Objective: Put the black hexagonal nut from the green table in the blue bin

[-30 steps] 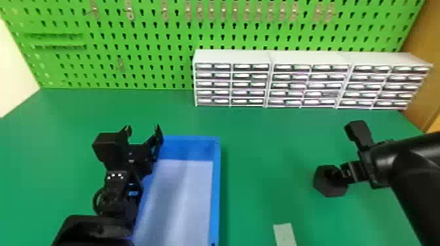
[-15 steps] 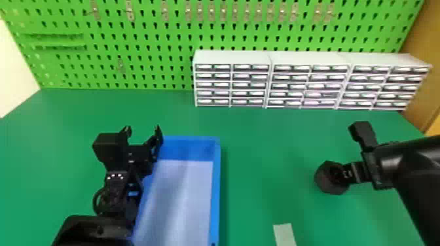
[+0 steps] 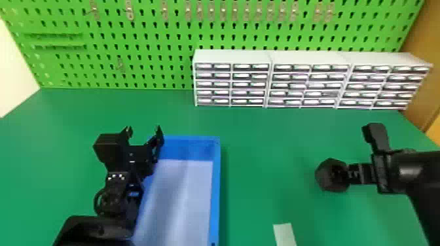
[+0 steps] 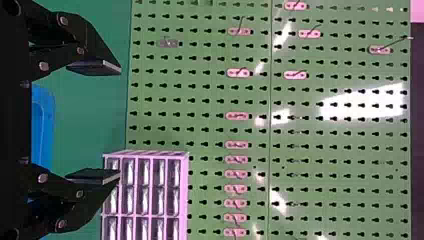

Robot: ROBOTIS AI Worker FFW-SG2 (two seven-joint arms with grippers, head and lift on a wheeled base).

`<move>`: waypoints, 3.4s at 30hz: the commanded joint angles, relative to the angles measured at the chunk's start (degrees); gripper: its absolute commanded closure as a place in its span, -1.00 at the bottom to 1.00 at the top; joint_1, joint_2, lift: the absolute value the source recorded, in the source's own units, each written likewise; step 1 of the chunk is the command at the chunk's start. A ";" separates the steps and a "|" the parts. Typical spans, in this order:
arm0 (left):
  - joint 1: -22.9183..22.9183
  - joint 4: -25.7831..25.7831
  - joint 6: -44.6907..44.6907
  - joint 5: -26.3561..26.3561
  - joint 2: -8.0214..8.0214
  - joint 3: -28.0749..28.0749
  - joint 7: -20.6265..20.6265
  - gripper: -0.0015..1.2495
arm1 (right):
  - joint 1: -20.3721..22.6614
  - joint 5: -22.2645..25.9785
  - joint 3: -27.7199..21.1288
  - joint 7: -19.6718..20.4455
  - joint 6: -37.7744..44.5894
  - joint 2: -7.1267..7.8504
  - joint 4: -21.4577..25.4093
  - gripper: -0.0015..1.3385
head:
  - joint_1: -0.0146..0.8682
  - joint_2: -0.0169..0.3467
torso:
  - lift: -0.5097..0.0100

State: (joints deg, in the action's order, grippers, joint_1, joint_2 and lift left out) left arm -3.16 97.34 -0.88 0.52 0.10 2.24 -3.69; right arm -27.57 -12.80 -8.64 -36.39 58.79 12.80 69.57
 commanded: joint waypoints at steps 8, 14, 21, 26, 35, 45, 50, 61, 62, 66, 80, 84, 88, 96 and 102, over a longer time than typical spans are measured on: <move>0.00 -0.23 0.00 0.01 -0.01 0.31 0.00 -0.18 | 3.57 5.94 -5.69 0.00 -4.48 -1.81 8.39 0.57 | 0.52 -0.59 | 0.59; 0.09 -0.31 0.00 0.01 -0.01 0.48 0.00 -0.18 | 5.16 9.55 -6.39 0.09 -7.38 -2.60 12.61 0.57 | 0.52 -0.59 | 0.59; 0.26 -0.40 0.00 0.01 -0.01 0.57 0.00 -0.18 | 7.53 15.08 -6.13 2.90 -11.51 -3.57 17.71 0.57 | 0.52 -0.59 | 0.59; 0.18 -0.40 0.00 0.01 -0.01 0.66 0.00 -0.18 | 9.55 18.42 -5.43 5.89 -14.67 -4.18 21.75 0.57 | 0.52 -0.59 | 0.59; 0.35 -0.40 -0.09 0.01 -0.01 0.83 0.00 -0.18 | 10.69 21.15 -2.09 6.50 -15.20 -4.10 27.02 0.57 | 0.52 -0.59 | 0.59; 0.35 -0.40 -0.35 0.01 -0.01 0.57 0.00 -0.18 | 10.87 27.04 4.42 7.73 -15.20 -3.66 30.36 0.57 | 0.52 -0.59 | 0.59; 0.35 -0.40 -0.44 0.01 -0.01 0.22 0.00 -0.18 | 10.17 29.76 8.20 8.26 -15.20 -3.22 30.45 0.57 | 0.52 -0.59 | 0.59; 0.35 -0.40 -0.62 0.10 -0.01 -0.40 -0.09 -0.18 | 9.55 34.16 15.32 8.96 -15.11 -2.43 30.45 0.57 | 0.52 -0.59 | 0.59; 0.35 -0.40 -0.62 0.10 -0.01 -0.57 -0.09 -0.18 | 9.38 34.68 16.19 9.23 -15.11 -2.43 30.45 0.57 | 0.52 -0.59 | 0.59; 0.35 -0.40 -0.70 0.10 -0.01 -0.84 -0.09 -0.18 | 8.94 36.18 18.66 9.49 -15.11 -2.07 30.45 0.57 | 0.52 -0.59 | 0.59; 0.35 -0.40 -0.70 0.10 -0.01 -1.01 -0.26 -0.18 | 6.21 42.68 27.53 10.28 -14.67 -0.93 29.92 0.57 | 0.52 -0.59 | 0.59; 0.35 -0.40 -0.70 0.10 -0.01 -1.01 -0.26 -0.18 | 5.60 44.53 29.64 10.72 -14.59 -0.76 29.66 0.57 | 0.52 -0.59 | 0.59; 0.35 -0.40 -0.70 0.01 -0.01 -1.10 -0.26 -0.18 | 4.63 46.55 32.45 10.99 -14.50 -0.49 29.31 0.57 | 0.52 -0.59 | 0.59; 0.35 -0.40 -0.70 0.10 -0.01 -1.19 -0.26 -0.18 | 3.31 49.45 36.76 11.42 -14.85 -0.32 28.43 0.57 | 0.52 -0.59 | 0.59; 0.35 -0.40 -0.70 0.10 -0.01 -1.36 -0.26 -0.18 | 2.87 50.42 38.26 11.86 -14.85 -0.14 28.25 0.57 | 0.52 -0.59 | 0.59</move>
State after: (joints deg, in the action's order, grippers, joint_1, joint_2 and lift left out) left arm -2.81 96.94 -1.58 0.60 0.09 0.99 -3.95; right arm -24.41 37.02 28.65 -24.65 43.95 12.55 97.90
